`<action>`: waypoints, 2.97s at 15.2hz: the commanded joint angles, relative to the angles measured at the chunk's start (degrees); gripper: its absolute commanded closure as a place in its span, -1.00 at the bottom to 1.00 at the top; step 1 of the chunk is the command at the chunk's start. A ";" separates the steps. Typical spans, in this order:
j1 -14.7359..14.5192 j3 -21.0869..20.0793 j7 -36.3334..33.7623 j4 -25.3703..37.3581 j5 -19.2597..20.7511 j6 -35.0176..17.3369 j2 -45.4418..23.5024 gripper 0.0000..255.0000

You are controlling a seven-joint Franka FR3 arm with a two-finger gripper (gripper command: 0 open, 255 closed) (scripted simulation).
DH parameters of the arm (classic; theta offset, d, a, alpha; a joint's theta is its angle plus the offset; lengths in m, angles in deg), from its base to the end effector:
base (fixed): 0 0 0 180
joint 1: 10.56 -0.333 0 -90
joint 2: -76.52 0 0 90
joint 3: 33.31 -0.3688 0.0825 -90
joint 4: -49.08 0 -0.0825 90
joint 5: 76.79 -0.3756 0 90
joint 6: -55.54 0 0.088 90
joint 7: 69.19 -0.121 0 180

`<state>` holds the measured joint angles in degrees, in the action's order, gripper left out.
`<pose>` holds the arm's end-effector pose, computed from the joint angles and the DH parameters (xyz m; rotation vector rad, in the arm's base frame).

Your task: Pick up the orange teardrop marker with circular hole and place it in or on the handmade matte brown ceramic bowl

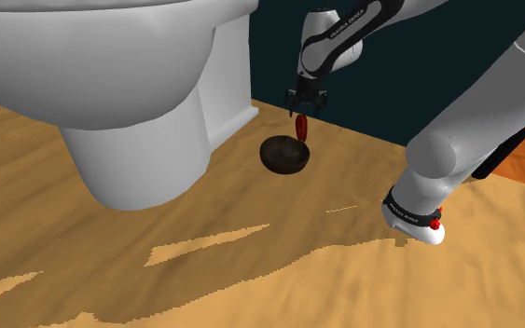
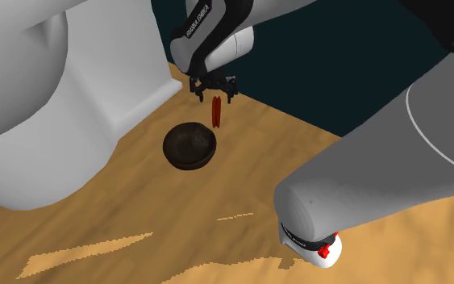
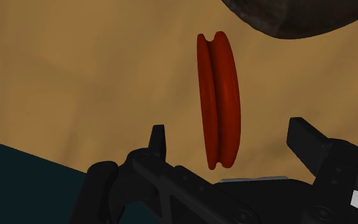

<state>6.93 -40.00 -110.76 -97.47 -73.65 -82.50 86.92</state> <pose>0.4186 -0.0806 0.3784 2.8013 -1.3109 0.0706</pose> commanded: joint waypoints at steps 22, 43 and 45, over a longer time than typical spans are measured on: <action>0.37 -0.09 -1.03 -1.03 1.07 -4.96 -3.92 1.00; -0.29 0.52 1.48 6.25 -1.38 13.19 7.07 1.00; -0.32 0.58 1.62 7.23 -1.48 14.85 7.76 1.00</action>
<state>6.63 -39.44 -109.20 -90.85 -75.08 -68.61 94.34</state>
